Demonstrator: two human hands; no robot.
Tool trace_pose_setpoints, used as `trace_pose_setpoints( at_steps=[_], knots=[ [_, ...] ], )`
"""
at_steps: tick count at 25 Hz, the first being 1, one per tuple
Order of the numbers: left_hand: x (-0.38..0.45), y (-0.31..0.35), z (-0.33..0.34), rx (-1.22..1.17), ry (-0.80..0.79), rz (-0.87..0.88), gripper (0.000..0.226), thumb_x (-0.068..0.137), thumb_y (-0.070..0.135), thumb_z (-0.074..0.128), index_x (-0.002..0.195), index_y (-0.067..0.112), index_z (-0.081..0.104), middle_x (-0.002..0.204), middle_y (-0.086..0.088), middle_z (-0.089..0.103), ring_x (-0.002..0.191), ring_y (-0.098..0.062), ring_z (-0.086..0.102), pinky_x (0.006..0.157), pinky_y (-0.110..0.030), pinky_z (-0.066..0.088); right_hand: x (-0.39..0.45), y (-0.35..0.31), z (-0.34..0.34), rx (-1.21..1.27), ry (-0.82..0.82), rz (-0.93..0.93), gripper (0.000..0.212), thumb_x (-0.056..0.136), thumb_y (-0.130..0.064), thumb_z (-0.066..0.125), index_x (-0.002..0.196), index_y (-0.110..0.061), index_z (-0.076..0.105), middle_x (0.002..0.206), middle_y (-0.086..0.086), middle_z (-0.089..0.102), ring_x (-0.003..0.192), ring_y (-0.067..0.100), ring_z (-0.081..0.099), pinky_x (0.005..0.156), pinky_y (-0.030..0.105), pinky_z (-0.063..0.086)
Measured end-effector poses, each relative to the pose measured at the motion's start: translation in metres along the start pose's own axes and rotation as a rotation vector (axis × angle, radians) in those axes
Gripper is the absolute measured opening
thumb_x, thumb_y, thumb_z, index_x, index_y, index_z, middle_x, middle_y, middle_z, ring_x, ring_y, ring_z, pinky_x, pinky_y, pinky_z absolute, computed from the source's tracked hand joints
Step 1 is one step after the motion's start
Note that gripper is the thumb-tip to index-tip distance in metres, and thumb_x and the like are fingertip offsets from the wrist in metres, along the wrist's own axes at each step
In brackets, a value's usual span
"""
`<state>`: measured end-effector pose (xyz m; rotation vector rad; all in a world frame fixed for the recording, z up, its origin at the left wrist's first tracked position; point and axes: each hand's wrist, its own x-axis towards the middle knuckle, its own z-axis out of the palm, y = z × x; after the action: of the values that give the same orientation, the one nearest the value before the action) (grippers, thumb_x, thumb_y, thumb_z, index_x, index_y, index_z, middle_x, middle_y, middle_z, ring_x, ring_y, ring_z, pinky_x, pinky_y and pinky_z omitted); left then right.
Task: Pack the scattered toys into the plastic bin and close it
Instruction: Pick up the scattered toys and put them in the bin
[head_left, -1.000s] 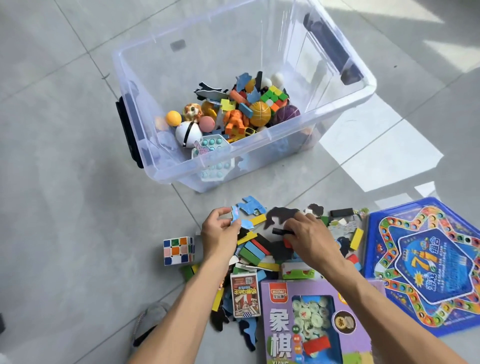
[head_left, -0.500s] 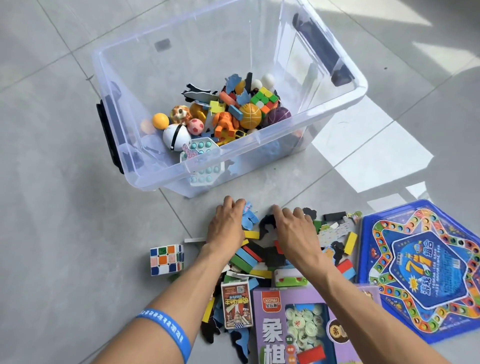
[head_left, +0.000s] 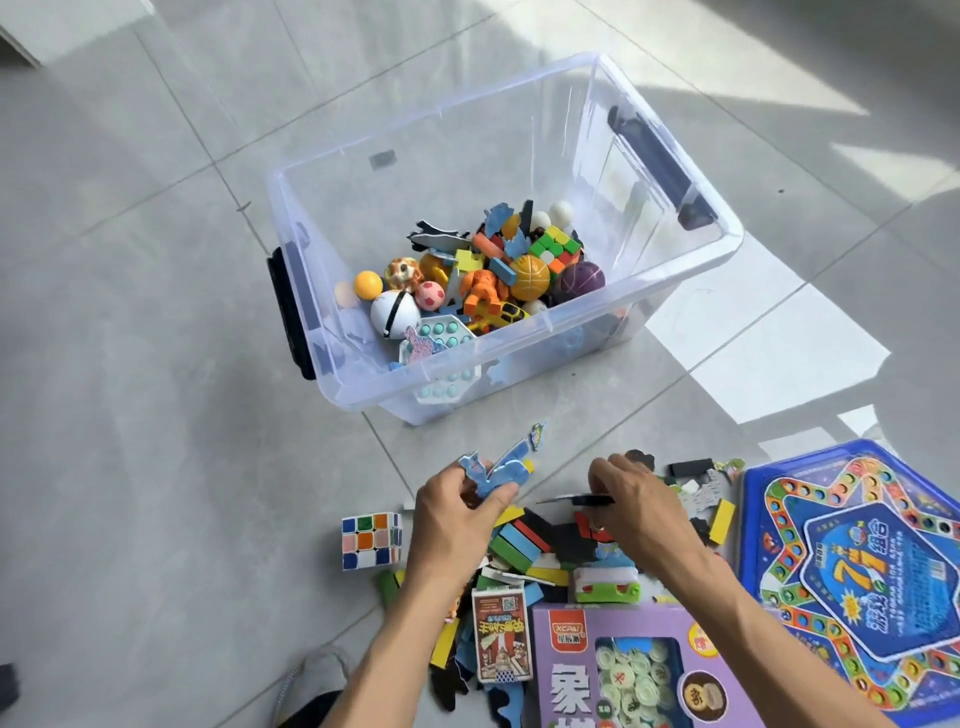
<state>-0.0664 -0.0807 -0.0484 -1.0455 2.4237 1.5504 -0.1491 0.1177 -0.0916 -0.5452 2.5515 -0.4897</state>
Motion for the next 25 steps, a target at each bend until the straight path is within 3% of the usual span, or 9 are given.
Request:
trace_pose_setpoints(
  at_steps=[4,7,9,11,13,16,20,22,25],
  knots=[
    [-0.037,0.067,-0.052,-0.299,0.144,0.072,0.011,0.078,0.025,0.079,0.082,0.018,0.071,0.072,0.004,0.074,0.062,-0.008,0.068,0.057,-0.020,0.050,-0.037,-0.052,-0.075,0.704,0.098,0.070,0.025,0.077,-0.020,0.081,0.078,-0.015,0.057,0.061,-0.005,0.063,0.049,0.008,0.051,0.048,0.020,0.040],
    [-0.018,0.140,-0.079,-0.360,0.149,0.170,0.013,0.081,0.027,0.077,0.079,0.019,0.068,0.067,0.006,0.072,0.060,-0.006,0.067,0.054,-0.018,0.051,-0.025,-0.106,-0.159,0.977,0.232,0.010,0.022,0.079,-0.017,0.079,0.090,-0.006,0.063,0.073,0.007,0.070,0.060,0.020,0.066,0.056,0.029,0.056],
    [0.005,0.177,-0.095,-0.407,0.084,0.099,0.029,0.080,0.041,0.075,0.085,0.016,0.062,0.073,0.004,0.070,0.068,-0.012,0.070,0.062,-0.025,0.057,-0.005,-0.131,-0.206,1.152,0.145,0.005,0.034,0.079,-0.017,0.079,0.105,-0.002,0.065,0.089,0.010,0.072,0.077,0.021,0.071,0.070,0.029,0.060],
    [0.016,0.187,-0.102,-0.430,0.062,-0.003,0.044,0.082,0.054,0.067,0.093,0.011,0.060,0.085,-0.004,0.063,0.077,-0.022,0.066,0.073,-0.033,0.056,0.000,-0.141,-0.235,1.184,0.073,0.066,0.068,0.076,-0.019,0.082,0.130,0.007,0.050,0.119,0.018,0.064,0.096,0.027,0.071,0.079,0.029,0.059],
    [0.001,0.179,-0.094,-0.523,0.159,-0.005,0.034,0.091,0.044,0.058,0.099,0.011,0.062,0.092,-0.008,0.062,0.079,-0.023,0.061,0.070,-0.032,0.051,-0.032,-0.126,-0.242,1.115,0.093,0.091,0.078,0.078,-0.015,0.080,0.138,0.010,0.038,0.130,0.019,0.056,0.097,0.026,0.070,0.080,0.029,0.060],
    [-0.057,0.151,-0.058,-0.502,0.137,0.015,0.027,0.096,0.035,0.053,0.112,0.017,0.064,0.102,0.002,0.067,0.087,-0.018,0.067,0.066,-0.030,0.054,-0.105,-0.084,-0.225,1.043,0.059,0.188,0.052,0.083,-0.008,0.074,0.129,0.003,0.054,0.113,0.019,0.068,0.084,0.024,0.071,0.078,0.029,0.060],
    [-0.120,0.104,-0.005,-0.269,-0.034,-0.013,0.014,0.094,0.040,0.053,0.095,0.031,0.064,0.101,0.004,0.068,0.096,-0.018,0.066,0.083,-0.039,0.057,-0.169,-0.024,-0.186,0.962,-0.019,0.332,0.027,0.085,-0.012,0.074,0.109,-0.005,0.069,0.084,0.011,0.074,0.079,0.024,0.072,0.083,0.039,0.060],
    [-0.131,0.091,0.006,-0.179,-0.106,0.023,0.011,0.093,0.039,0.054,0.088,0.034,0.063,0.100,0.006,0.068,0.096,-0.016,0.066,0.088,-0.040,0.055,-0.175,-0.010,-0.167,0.965,-0.021,0.353,0.021,0.086,-0.012,0.073,0.106,-0.006,0.069,0.084,0.016,0.071,0.078,0.024,0.070,0.084,0.042,0.059],
    [-0.125,0.079,0.010,-0.090,-0.145,0.042,0.011,0.092,0.033,0.057,0.083,0.034,0.063,0.093,0.010,0.068,0.089,-0.015,0.068,0.080,-0.033,0.055,-0.162,-0.001,-0.137,0.922,-0.040,0.365,0.024,0.088,-0.011,0.071,0.111,-0.005,0.067,0.090,0.019,0.071,0.076,0.024,0.069,0.073,0.035,0.061]
  ],
)
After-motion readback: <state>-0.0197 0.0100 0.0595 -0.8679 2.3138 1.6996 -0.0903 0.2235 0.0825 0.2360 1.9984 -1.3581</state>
